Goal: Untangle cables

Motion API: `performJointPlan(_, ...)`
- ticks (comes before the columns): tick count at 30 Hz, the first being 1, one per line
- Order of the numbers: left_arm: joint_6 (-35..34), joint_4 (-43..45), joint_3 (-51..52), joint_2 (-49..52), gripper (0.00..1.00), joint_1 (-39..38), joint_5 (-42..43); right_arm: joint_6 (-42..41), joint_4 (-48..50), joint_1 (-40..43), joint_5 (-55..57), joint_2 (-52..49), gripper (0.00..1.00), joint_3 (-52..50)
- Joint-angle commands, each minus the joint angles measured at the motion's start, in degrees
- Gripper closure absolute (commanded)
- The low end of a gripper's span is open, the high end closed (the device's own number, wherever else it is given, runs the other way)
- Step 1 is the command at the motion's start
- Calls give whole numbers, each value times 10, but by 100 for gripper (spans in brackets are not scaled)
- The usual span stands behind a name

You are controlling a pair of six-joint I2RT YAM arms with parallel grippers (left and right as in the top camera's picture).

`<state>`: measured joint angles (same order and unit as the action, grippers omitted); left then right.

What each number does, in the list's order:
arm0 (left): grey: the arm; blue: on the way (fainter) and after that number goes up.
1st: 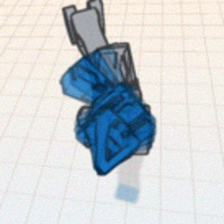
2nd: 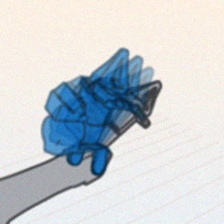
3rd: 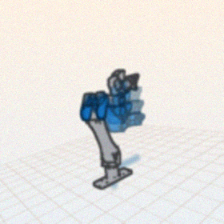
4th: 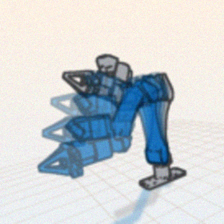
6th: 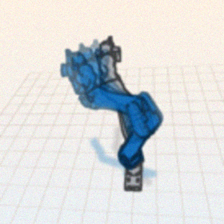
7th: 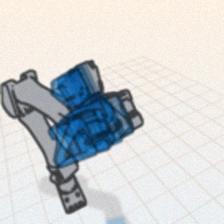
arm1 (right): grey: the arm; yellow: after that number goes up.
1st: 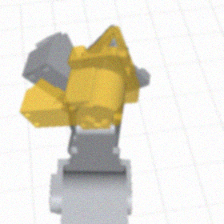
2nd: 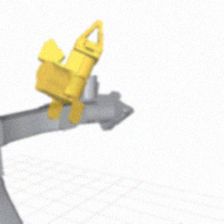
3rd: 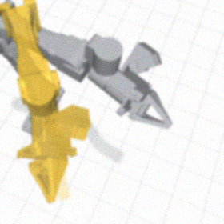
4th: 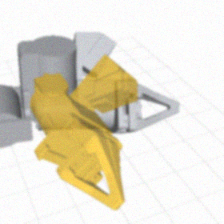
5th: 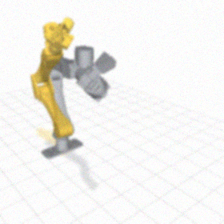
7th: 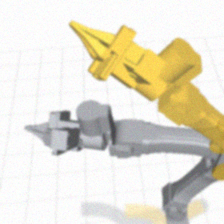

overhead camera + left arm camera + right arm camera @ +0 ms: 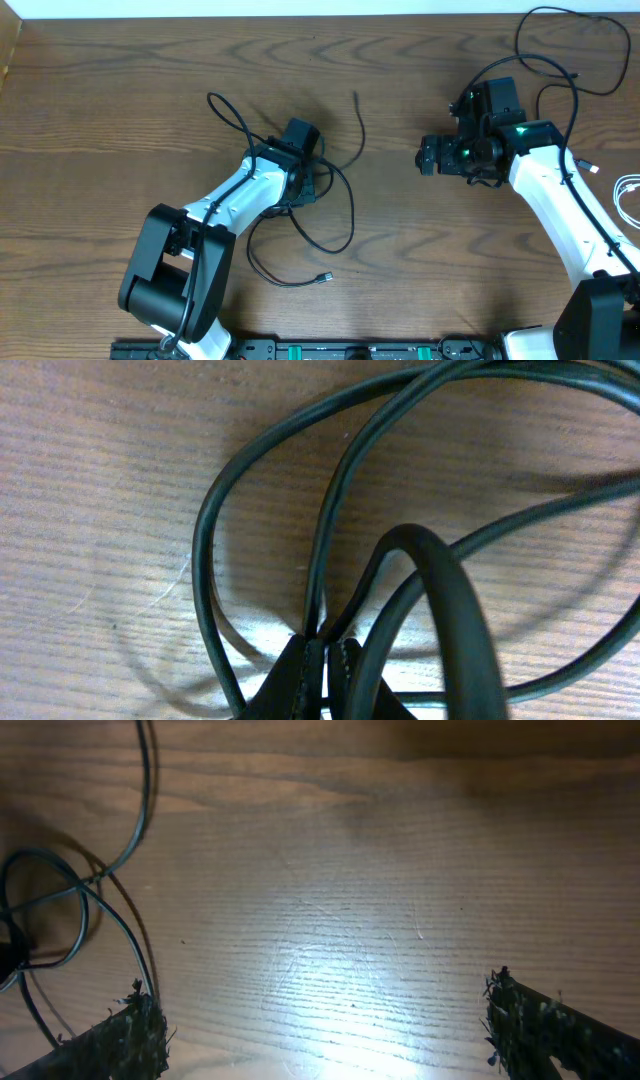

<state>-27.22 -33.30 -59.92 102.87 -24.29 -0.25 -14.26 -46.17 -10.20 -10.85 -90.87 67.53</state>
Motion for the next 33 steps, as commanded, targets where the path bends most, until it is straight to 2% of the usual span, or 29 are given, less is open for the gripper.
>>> performJointPlan(1, -22, 13, -2, 2, 93, -3, 14, 11, 5, 1, 4, 2, 1, -2)
performJointPlan(10, -23, 85, -34, 1, 93, -3, 73, 14, 19, 2, 54, 2, 1, -2)
performJointPlan(15, -23, 224, -37, 1, 92, -3, 106, 13, 46, 2, 54, 2, 1, -2)
performJointPlan(20, -8, 326, -42, 1, 93, -3, 116, 10, 54, 4, 54, 2, 1, -1)
performJointPlan(26, 41, 341, -75, 1, 93, -3, 112, 7, 61, 28, 53, 3, 1, 0)
performJointPlan(33, 45, 380, -83, 12, 92, -27, 117, -21, 61, 73, 43, 11, 1, 0)
